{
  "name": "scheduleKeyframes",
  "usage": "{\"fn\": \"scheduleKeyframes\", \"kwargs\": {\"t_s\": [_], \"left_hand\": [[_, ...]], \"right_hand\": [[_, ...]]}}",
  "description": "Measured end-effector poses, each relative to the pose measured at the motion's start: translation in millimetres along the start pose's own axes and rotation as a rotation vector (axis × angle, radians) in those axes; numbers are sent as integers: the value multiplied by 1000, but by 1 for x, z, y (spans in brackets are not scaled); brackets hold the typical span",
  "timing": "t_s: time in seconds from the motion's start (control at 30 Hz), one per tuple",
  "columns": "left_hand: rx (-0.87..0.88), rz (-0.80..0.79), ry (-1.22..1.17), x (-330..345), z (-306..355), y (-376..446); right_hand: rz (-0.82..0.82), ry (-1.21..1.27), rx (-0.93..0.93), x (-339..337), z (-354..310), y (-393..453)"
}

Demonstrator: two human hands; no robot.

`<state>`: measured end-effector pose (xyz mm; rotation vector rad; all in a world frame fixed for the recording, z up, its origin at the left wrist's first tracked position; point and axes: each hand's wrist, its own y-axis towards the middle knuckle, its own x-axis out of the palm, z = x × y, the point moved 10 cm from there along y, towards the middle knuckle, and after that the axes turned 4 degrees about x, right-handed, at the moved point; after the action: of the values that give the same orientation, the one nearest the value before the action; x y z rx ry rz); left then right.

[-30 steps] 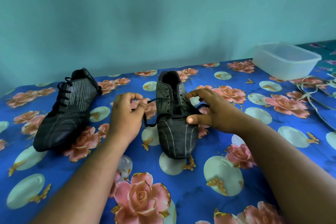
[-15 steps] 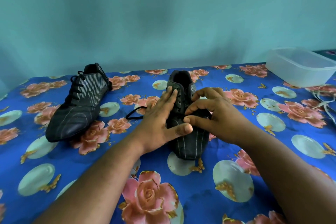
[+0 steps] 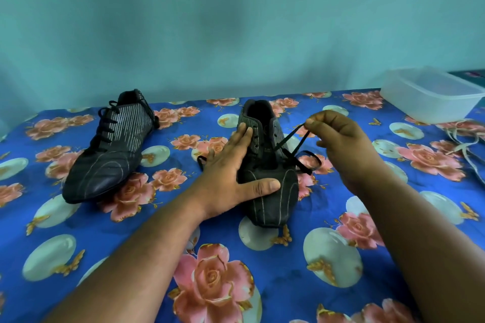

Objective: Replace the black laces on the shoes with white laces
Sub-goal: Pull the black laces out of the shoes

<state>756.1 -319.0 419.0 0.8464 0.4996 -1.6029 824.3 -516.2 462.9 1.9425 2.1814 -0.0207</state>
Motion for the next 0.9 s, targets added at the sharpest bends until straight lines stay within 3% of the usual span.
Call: {"fn": "scheduleKeyframes", "kwargs": {"t_s": [0.17,0.33,0.47,0.7,0.83,0.9], "left_hand": [[5,2,-9,1,0,-1],[-3,-1,-2,2,-1,0],[-4,10,-6,1,-2,1],[3,10,0,2,-2,2],[-2,2,2,1,-1,0],[-3,1,-4,2,-1,0]], "right_hand": [[84,-494,-136,2,4,4],[-67,-568,-477,34,-27,-18],[-171,-678,-583,57,-25,-28],[-154,-456,-485,43,-27,-20],[51,-229,-196,0,-10,2],[140,-248,-128,-18,-1,9]]}}
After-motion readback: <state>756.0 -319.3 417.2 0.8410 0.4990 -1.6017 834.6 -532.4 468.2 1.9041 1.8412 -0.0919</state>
